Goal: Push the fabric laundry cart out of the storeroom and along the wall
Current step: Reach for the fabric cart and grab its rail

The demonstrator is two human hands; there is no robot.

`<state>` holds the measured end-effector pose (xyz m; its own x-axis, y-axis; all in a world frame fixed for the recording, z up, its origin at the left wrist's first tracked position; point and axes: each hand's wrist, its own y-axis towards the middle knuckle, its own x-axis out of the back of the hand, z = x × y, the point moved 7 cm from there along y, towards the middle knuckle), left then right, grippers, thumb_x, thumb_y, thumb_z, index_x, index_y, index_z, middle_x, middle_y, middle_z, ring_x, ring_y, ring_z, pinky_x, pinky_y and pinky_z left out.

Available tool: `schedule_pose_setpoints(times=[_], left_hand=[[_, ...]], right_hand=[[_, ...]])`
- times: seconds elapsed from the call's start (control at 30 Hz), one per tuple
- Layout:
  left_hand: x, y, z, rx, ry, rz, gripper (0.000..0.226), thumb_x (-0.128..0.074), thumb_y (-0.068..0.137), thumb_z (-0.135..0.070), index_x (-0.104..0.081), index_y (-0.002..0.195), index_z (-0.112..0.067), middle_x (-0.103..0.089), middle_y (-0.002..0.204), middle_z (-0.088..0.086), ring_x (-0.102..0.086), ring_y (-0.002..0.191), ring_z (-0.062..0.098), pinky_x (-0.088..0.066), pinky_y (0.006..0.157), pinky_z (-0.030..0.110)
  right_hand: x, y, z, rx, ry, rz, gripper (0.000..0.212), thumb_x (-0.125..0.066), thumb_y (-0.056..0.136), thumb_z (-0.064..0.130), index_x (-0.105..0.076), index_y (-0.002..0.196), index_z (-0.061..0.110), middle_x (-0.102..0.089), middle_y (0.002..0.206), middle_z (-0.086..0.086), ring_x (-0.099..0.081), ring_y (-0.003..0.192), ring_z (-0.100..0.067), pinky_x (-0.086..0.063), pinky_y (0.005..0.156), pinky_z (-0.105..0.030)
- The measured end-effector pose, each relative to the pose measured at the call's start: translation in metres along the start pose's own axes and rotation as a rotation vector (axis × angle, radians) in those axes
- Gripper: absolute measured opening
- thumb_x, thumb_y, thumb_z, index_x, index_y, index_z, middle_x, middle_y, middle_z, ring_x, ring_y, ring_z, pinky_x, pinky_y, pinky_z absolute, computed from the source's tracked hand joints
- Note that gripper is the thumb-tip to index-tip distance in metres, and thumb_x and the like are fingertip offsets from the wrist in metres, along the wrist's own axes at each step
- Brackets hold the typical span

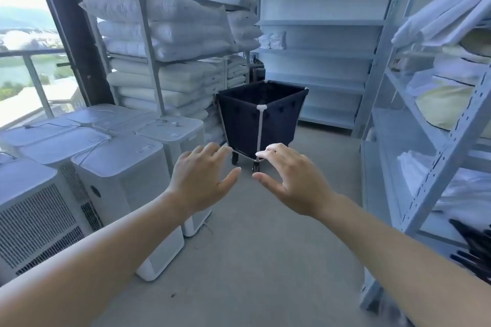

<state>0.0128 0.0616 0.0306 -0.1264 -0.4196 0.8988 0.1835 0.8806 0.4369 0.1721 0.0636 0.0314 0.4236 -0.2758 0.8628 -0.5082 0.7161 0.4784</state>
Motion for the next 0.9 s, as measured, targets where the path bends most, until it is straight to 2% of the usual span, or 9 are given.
schedule_pose_setpoints(times=[0.3,0.53,0.73,0.9], left_hand=[[-0.039,0.091,0.078,-0.066,-0.042,-0.028,0.047,-0.041,0.091,-0.052,-0.051,0.126,-0.023,-0.059,0.12,-0.003,-0.056,0.11,0.022,-0.042,0.091,0.038],[-0.068,0.143,0.142,-0.029,-0.079,0.007,0.055,-0.031,0.085,-0.055,-0.053,0.124,-0.023,-0.056,0.124,-0.003,-0.053,0.114,0.021,-0.041,0.093,0.039],[-0.105,0.195,0.152,-0.049,-0.079,0.057,0.054,-0.03,0.085,-0.055,-0.056,0.12,-0.024,-0.056,0.121,-0.004,-0.054,0.112,0.02,-0.041,0.091,0.036],[-0.153,0.252,0.148,-0.093,-0.078,0.098,0.041,-0.04,0.092,-0.05,-0.056,0.119,-0.023,-0.057,0.122,-0.004,-0.054,0.112,0.021,-0.041,0.092,0.038]], right_hand=[[-0.054,0.119,-0.035,-0.052,-0.013,-0.004,0.046,-0.044,0.093,0.048,-0.051,0.127,0.018,-0.052,0.124,0.001,-0.052,0.11,-0.018,-0.041,0.086,-0.036],[-0.098,0.183,-0.064,-0.103,-0.007,0.029,0.046,-0.044,0.093,0.048,-0.05,0.128,0.018,-0.052,0.126,0.002,-0.052,0.111,-0.019,-0.041,0.087,-0.036],[-0.125,0.218,-0.105,-0.151,0.022,0.061,0.045,-0.043,0.093,0.049,-0.05,0.127,0.02,-0.052,0.125,0.002,-0.051,0.111,-0.018,-0.041,0.091,-0.036],[-0.15,0.243,-0.166,-0.189,0.012,0.093,0.045,-0.043,0.093,0.05,-0.051,0.126,0.02,-0.055,0.123,0.002,-0.051,0.11,-0.018,-0.04,0.091,-0.036]])
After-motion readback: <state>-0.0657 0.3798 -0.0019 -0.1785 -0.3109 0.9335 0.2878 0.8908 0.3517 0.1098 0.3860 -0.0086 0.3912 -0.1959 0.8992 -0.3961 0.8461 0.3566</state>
